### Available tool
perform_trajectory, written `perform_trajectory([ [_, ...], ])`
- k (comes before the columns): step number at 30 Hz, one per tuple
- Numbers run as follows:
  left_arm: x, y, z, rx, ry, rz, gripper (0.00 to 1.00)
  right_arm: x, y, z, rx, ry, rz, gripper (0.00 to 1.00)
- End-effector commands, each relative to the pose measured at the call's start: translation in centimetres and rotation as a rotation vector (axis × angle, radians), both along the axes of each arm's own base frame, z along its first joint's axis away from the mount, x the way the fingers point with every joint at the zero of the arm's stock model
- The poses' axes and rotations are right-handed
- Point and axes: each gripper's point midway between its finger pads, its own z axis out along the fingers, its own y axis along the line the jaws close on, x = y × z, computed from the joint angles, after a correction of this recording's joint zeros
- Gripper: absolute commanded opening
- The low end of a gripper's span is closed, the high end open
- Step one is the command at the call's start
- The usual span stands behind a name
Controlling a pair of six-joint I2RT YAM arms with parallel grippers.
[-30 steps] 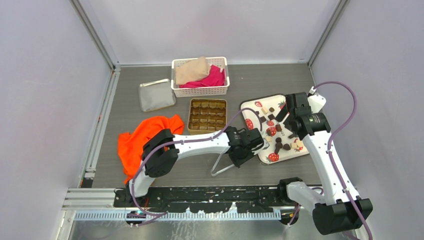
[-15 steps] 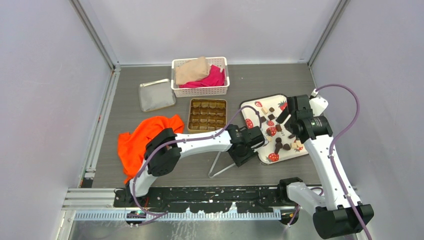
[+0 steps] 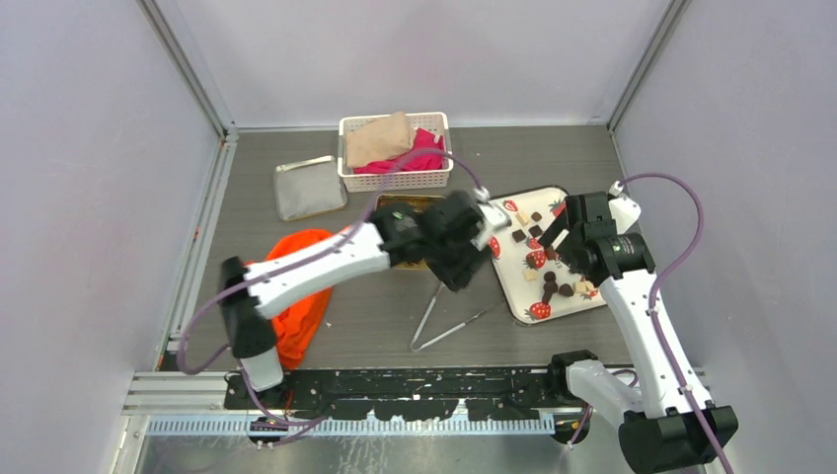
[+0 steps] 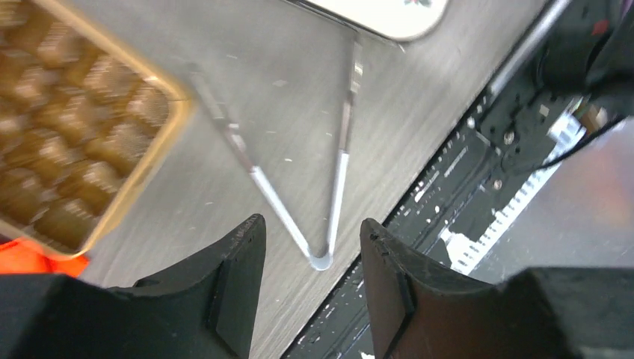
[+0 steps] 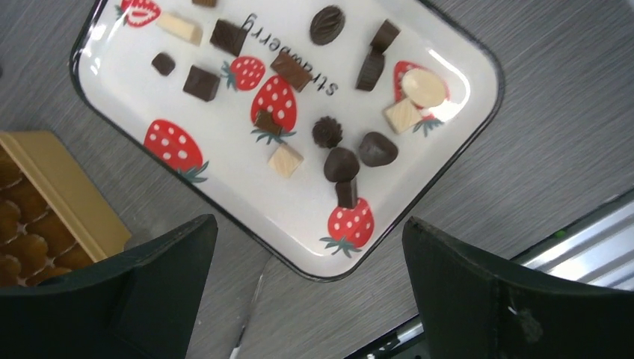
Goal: Pack the chocolate
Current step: Place the clamp at the center of the board, then adjust the clamp at the center of the board.
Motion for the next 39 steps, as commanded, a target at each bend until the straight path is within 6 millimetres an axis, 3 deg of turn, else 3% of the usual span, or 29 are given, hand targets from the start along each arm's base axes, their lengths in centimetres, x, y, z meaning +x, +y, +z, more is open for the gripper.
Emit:
perform_trajectory([
  [1, 5.2, 6.3, 6.4, -0.149, -0.031, 0.257, 0.51, 0.0, 4.6, -0.7, 0.163, -0.042, 0.101, 1.0],
  [5, 9.3, 12.3, 8.5, -0.236, -0.071, 0.506, 0.51, -1.7, 9.6, -3.5, 0.168, 0.022, 0.2, 1.0],
  [8, 10.9, 15.9, 8.4, -0.241, -0.095, 0.639, 0.52, -2.9, 14.1, -7.0, 0.252, 0.102, 0.247, 1.0],
  [11, 11.5, 17.9, 7.6, -0.23, -0.088, 0.703, 0.51, -3.1, 15.6, -9.4, 0.225, 0.196, 0.273, 1.0],
  [18, 11.9, 18.0, 6.0, -0.186, -0.058, 0.687, 0.51, -3.9, 18.2, -13.1, 0.293, 0.289, 0.298, 0.96],
  [27, 12.0, 17.8, 4.7, -0.15, -0.044, 0.656, 0.5, -4.3, 20.2, -16.0, 0.287, 0.328, 0.285, 0.71],
  [33, 12.0, 17.7, 4.4, -0.148, -0.041, 0.645, 0.5, -4.2, 19.9, -15.6, 0.239, 0.314, 0.277, 0.5],
  [39, 12.0, 17.6, 4.0, -0.151, -0.038, 0.645, 0.49, -3.1, 17.9, -13.2, 0.1, 0.263, 0.35, 0.3],
])
